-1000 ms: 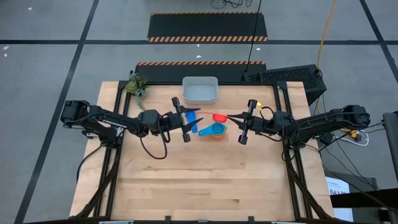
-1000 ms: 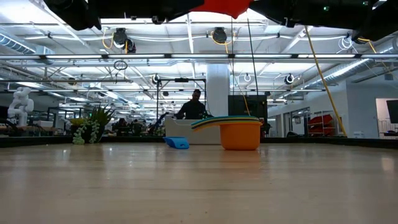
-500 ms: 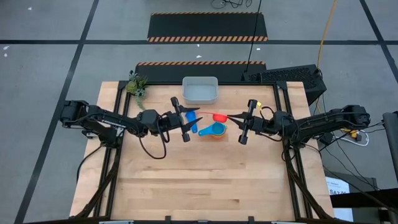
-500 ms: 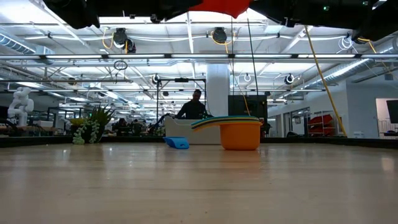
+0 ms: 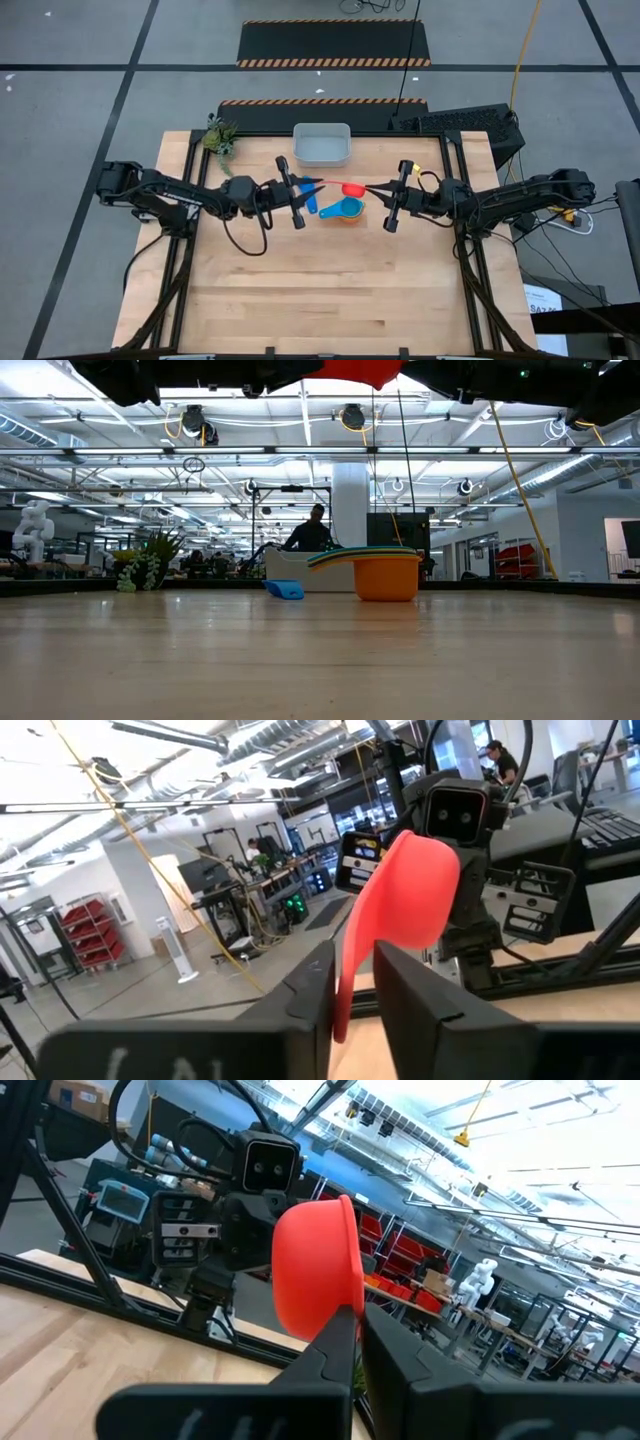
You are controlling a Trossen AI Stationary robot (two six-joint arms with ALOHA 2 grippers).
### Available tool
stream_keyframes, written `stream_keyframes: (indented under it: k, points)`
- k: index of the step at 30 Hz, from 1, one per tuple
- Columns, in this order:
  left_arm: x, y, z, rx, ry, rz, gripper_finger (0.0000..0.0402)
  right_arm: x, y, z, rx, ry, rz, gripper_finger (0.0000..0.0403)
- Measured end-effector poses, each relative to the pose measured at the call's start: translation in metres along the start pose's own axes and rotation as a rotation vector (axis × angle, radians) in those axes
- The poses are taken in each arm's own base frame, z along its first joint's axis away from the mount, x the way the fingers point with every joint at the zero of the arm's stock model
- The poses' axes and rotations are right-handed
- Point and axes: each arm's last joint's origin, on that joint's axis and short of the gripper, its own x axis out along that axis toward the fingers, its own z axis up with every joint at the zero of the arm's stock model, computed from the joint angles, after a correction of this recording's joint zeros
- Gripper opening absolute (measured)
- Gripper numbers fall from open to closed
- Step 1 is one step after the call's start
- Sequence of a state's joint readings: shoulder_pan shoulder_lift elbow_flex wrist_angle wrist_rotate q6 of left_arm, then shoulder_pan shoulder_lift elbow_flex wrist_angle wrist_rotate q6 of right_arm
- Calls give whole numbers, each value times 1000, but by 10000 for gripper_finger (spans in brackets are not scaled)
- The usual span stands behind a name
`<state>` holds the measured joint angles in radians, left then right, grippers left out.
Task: Nest measuring cups in basket
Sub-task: Stack the red measuring cup into the light blue measuring cup
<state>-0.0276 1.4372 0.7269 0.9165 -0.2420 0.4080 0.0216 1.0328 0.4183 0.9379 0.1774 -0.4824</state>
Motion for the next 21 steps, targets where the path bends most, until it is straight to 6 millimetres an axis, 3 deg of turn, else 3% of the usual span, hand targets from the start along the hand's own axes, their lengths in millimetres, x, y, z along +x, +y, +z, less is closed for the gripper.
stream_keyframes:
  k: [8, 21]
  points:
    - [-4, 2, 3, 24, 21, -27, 9, 0, 0, 0, -1, 0, 2, 0]
    - [-4, 2, 2, 55, 34, -28, 6, 0, 0, 0, 27, -2, -8, 11]
